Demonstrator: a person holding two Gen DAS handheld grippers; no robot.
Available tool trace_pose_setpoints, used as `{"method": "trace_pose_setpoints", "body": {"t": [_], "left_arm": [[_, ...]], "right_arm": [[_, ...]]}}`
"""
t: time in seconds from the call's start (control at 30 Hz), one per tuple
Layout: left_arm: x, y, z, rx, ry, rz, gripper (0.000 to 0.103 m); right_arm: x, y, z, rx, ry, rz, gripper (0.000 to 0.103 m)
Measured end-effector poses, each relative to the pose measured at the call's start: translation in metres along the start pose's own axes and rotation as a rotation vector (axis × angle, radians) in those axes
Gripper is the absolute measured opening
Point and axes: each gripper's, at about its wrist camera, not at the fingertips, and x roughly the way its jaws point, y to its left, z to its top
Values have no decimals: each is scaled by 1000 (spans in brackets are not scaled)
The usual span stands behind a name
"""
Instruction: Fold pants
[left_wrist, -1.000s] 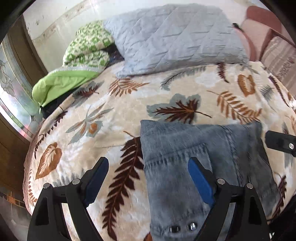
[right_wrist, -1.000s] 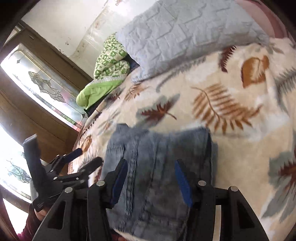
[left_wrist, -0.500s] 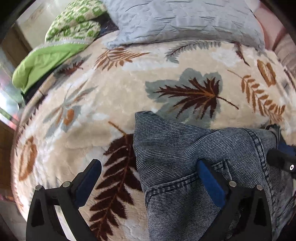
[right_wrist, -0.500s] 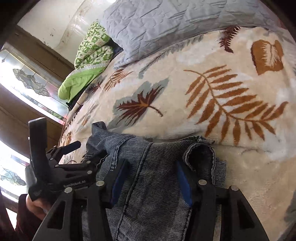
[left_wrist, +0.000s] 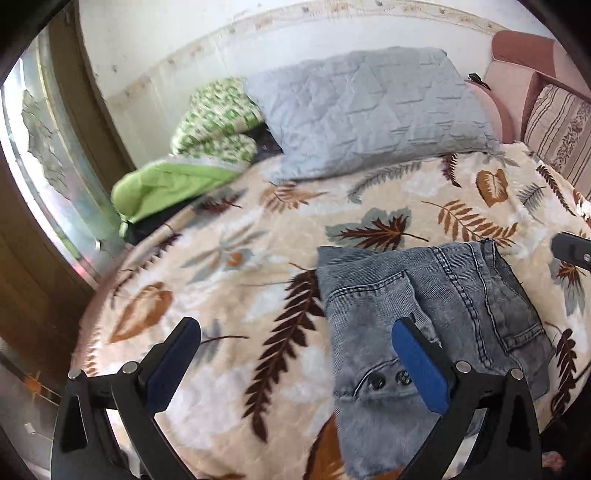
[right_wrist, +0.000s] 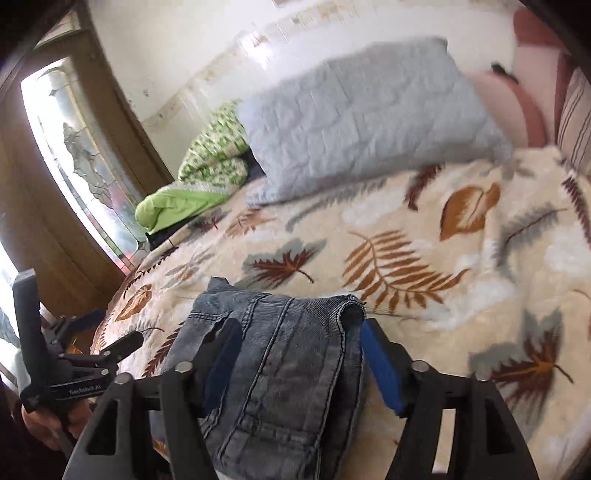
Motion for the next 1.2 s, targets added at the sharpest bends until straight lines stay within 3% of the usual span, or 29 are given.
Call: {"method": "trace_pose_setpoints", "body": {"t": [0.17,0.33,0.67,1.2], "left_arm": [[-27,10,-3,-37,-51,27,103],[-41,10,1,-70,-69,39,103],[-50,3,5,-90,-83,22,103],[-28,8,-2,-93,-20,13,103]], "right_arm": [[-39,0,-22,1,-21,86,74],[-59,-1,-39,2,-44,100,75],[-42,-2,-46,10,-15,93,75],[-23,-14,-47,73,36,82,75]]}}
